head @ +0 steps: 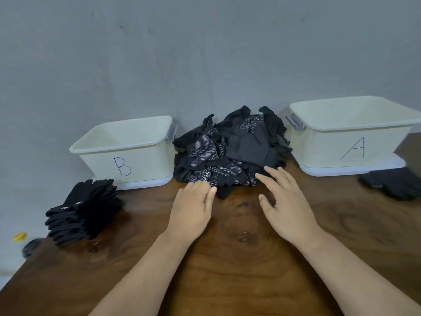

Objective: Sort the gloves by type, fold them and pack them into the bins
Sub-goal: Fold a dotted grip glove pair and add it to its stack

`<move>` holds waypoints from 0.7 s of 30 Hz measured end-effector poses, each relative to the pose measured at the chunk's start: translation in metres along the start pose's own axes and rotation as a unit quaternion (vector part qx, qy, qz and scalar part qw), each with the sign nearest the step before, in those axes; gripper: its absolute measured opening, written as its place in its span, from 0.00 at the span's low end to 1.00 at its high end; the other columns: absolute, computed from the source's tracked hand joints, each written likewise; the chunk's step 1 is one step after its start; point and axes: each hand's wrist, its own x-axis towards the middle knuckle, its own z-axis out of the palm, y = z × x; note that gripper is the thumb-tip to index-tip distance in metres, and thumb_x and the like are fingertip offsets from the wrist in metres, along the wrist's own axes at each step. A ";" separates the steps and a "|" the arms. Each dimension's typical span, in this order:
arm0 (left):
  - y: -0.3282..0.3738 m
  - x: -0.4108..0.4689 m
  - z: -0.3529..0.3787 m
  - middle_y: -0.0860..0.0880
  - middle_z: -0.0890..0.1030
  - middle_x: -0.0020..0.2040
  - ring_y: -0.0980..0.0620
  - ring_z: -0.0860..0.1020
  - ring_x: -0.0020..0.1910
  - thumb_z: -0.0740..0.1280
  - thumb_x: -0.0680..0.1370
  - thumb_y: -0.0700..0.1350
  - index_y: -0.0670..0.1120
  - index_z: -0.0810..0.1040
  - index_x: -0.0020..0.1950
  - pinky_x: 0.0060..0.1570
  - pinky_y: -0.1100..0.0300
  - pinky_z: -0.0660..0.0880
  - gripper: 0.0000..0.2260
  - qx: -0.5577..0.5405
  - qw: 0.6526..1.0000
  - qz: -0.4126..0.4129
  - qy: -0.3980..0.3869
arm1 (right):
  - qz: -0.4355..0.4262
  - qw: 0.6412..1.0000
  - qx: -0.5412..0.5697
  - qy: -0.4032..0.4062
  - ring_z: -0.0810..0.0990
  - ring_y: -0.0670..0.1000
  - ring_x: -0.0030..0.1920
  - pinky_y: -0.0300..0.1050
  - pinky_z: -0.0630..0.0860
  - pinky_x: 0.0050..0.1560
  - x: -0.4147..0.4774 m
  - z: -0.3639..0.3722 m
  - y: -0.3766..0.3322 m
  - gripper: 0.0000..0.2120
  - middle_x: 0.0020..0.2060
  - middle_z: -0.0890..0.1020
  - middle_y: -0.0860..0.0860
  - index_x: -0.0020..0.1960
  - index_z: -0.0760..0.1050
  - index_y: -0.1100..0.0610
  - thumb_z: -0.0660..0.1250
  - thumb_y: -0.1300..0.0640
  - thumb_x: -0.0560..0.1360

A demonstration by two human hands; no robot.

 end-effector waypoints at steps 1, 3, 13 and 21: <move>0.000 0.007 0.003 0.57 0.65 0.37 0.46 0.72 0.42 0.55 0.87 0.55 0.53 0.62 0.41 0.42 0.51 0.65 0.16 0.007 1.000 -0.011 0.018 | -0.002 1.000 -0.012 -0.005 0.52 0.49 0.85 0.55 0.64 0.81 0.001 0.001 0.000 0.26 0.83 0.64 0.43 0.81 0.69 0.45 0.66 0.51 0.84; -0.002 0.021 0.008 0.55 0.68 0.37 0.45 0.71 0.41 0.56 0.88 0.53 0.52 0.64 0.40 0.42 0.48 0.69 0.17 -0.003 0.997 -0.042 0.057 | -0.002 0.999 -0.041 -0.005 0.50 0.49 0.86 0.54 0.62 0.82 0.002 0.004 -0.002 0.27 0.84 0.60 0.41 0.82 0.66 0.43 0.65 0.50 0.84; -0.024 0.092 0.047 0.49 0.74 0.76 0.46 0.69 0.76 0.59 0.85 0.61 0.47 0.75 0.74 0.77 0.42 0.63 0.24 -0.011 0.974 -0.184 0.130 | -0.006 0.993 -0.116 -0.011 0.48 0.49 0.86 0.52 0.62 0.80 0.000 0.007 -0.008 0.28 0.85 0.57 0.41 0.84 0.61 0.42 0.61 0.47 0.84; -0.007 0.077 0.044 0.49 0.80 0.62 0.45 0.77 0.63 0.64 0.86 0.48 0.44 0.78 0.63 0.68 0.39 0.71 0.10 -0.048 0.984 -0.022 0.173 | 0.028 0.998 -0.046 -0.011 0.49 0.46 0.85 0.54 0.68 0.79 0.008 0.009 0.001 0.28 0.84 0.59 0.39 0.83 0.63 0.43 0.62 0.48 0.84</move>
